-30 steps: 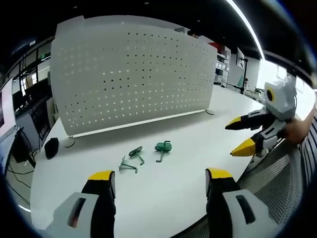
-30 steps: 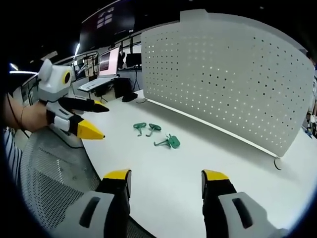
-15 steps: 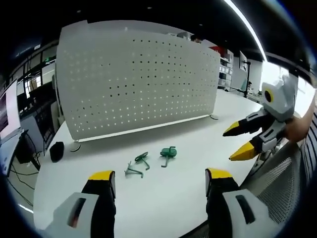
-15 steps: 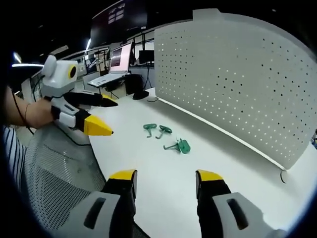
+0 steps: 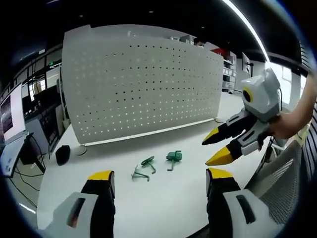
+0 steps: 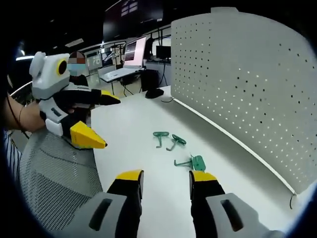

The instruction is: Insert the hook assembly into the mounting plate slot until the hook locks in place.

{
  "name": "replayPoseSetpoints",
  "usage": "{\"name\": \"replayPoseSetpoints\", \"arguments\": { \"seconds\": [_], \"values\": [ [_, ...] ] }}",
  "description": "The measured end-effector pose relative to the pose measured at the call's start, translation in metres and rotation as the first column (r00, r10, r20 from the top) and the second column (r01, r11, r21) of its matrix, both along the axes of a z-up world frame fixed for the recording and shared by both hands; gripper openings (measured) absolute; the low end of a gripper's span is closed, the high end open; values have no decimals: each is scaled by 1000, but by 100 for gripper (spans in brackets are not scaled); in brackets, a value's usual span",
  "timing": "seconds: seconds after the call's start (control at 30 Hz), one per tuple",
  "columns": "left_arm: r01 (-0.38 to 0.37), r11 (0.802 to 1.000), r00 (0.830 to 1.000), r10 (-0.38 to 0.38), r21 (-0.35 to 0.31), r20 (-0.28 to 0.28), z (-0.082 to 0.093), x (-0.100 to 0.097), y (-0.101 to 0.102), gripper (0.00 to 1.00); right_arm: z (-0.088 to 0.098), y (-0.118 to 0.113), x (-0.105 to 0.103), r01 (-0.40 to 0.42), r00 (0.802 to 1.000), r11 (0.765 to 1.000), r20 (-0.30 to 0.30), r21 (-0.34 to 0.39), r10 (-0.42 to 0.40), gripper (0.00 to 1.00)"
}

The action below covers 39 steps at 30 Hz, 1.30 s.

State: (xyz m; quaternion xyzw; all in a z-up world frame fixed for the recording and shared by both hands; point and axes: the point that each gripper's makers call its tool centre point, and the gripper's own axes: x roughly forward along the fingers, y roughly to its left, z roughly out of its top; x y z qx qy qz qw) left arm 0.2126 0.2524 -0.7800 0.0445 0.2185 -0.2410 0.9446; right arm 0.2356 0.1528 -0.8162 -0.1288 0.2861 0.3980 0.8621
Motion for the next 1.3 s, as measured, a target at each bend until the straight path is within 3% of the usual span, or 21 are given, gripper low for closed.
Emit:
{"name": "replayPoseSetpoints", "arguments": {
  "seconds": [0.7, 1.3],
  "values": [
    [-12, 1000, 1000, 12, 5, 5, 0, 2, 3, 76, -35, 81, 34, -154, 987, 988, -51, -30, 152, 23],
    [-16, 1000, 1000, 15, 11, 10, 1, 3, 5, 73, -75, 108, 60, -158, 983, 983, -112, -94, 147, 13]
  ]
}}
